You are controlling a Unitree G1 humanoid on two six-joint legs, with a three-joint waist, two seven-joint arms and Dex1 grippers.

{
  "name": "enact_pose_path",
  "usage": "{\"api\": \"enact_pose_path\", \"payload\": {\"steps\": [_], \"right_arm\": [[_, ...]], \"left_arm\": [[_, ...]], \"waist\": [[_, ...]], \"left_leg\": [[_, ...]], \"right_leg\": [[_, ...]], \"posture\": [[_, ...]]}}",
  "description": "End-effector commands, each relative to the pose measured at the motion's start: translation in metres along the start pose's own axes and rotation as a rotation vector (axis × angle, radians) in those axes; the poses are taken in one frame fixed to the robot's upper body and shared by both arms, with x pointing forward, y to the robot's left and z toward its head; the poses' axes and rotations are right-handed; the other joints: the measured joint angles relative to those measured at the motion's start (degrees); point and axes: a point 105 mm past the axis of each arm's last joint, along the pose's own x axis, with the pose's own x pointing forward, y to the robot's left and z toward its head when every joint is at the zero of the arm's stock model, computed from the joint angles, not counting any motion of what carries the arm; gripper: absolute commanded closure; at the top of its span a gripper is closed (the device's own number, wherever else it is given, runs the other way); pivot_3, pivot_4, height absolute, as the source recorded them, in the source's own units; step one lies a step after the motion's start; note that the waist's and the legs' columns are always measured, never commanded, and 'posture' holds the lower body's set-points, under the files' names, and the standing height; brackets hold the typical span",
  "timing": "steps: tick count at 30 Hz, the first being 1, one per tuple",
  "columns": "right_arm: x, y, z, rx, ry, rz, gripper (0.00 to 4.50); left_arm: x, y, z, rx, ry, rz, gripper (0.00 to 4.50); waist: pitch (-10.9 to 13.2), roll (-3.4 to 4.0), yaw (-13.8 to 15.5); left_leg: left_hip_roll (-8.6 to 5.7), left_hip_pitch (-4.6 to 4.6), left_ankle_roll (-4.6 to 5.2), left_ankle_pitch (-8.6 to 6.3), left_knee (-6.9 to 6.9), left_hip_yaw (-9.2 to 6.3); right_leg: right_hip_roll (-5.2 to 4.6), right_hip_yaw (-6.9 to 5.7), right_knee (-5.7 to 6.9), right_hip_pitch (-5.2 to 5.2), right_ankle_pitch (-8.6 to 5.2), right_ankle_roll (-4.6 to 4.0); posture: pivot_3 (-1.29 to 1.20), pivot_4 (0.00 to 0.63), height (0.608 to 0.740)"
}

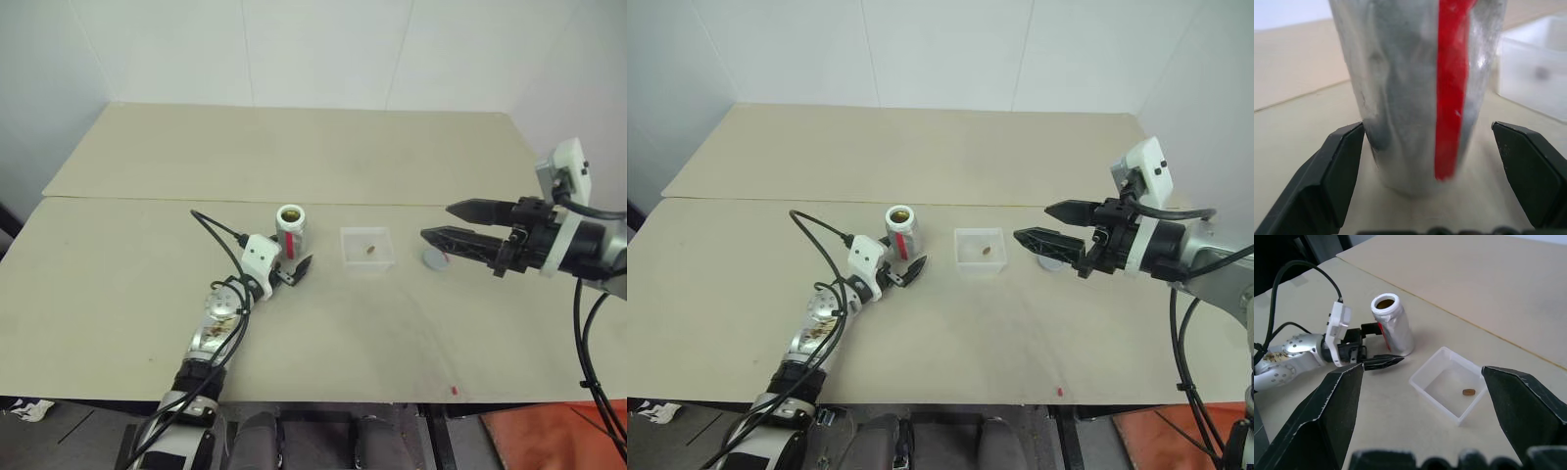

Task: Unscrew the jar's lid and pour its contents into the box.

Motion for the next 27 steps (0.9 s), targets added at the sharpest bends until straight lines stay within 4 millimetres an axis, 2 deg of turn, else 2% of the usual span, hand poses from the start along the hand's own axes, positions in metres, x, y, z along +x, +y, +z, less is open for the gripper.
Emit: {"api": "enact_pose_path", "payload": {"steps": [1, 3, 6, 10, 14, 18, 20, 27], "right_arm": [[-0.005, 0.002, 0.010, -0.048, -0.023, -0.004, 0.00], [-0.005, 0.002, 0.010, -0.048, -0.019, -0.002, 0.00], [-0.003, 0.000, 0.008, -0.048, -0.014, -0.002, 0.00], [-0.003, -0.002, 0.007, -0.048, -0.008, 0.000, 0.00], [-0.009, -0.003, 0.002, -0.073, 0.016, 0.000, 0.00], [-0.015, -0.004, -0.003, -0.110, 0.049, 0.009, 0.00], [-0.019, -0.007, -0.004, -0.131, 0.065, 0.010, 0.00], [-0.028, -0.018, -0.012, -0.214, 0.132, 0.021, 0.00]], "left_arm": [[-0.011, 0.010, 0.021, 0.039, -0.014, -0.022, 0.02], [-0.025, 0.017, 0.029, 0.092, 0.019, -0.053, 0.02], [-0.048, 0.016, 0.037, 0.134, 0.069, -0.166, 0.02], [-0.081, 0.020, 0.054, 0.106, 0.138, -0.342, 0.02], [-0.111, 0.048, 0.100, 0.083, 0.081, -0.476, 0.02], [-0.120, 0.071, 0.142, 0.111, 0.012, -0.488, 0.02], [-0.125, 0.078, 0.148, 0.150, 0.030, -0.512, 0.02], [-0.136, 0.089, 0.146, 0.201, 0.076, -0.592, 0.02]], "waist": [[0.0, 0.00, 0.1], [0.0, 0.00, 0.1], [0.0, 0.01, 0.0], [0.0, 0.06, 0.0], [0.0, 0.08, 0.2], [0.0, 0.08, 0.3], [0.0, 0.08, 0.2], [0.0, 0.08, -0.1]], "left_leg": [[0.00, 0.01, 0.00, 0.00, 0.00, 0.00], [0.00, 0.00, 0.00, 0.00, 0.00, 0.00], [0.01, 0.00, 0.00, -0.01, -0.02, 0.00], [0.04, -0.01, 0.00, -0.01, -0.05, 0.02], [0.07, 0.02, -0.01, -0.01, -0.11, 0.04], [0.02, 0.00, 0.00, -0.02, -0.15, 0.07], [0.00, 0.02, 0.01, -0.02, -0.20, 0.10], [0.02, 0.08, -0.08, 0.04, -0.40, 0.56]], "right_leg": [[0.00, 0.01, 0.00, 0.00, 0.00, 0.00], [0.00, 0.00, -0.01, 0.01, 0.00, 0.00], [0.00, 0.01, -0.04, -0.01, -0.01, -0.01], [0.02, 0.01, -0.07, -0.03, -0.02, -0.03], [0.03, -0.02, -0.44, -0.05, -0.04, -0.07], [0.01, -0.04, -0.58, 0.00, -0.04, -0.06], [0.02, -0.01, -0.59, 0.02, -0.04, -0.06], [0.07, 0.01, -0.56, -0.07, -0.04, -0.07]], "posture": [[0.00, 0.150, 0.740], [0.00, 0.150, 0.740], [0.00, 0.150, 0.740], [0.00, 0.150, 0.740], [0.00, 0.150, 0.740], [0.00, 0.150, 0.740], [0.00, 0.150, 0.740], [0.00, 0.150, 0.740]]}}
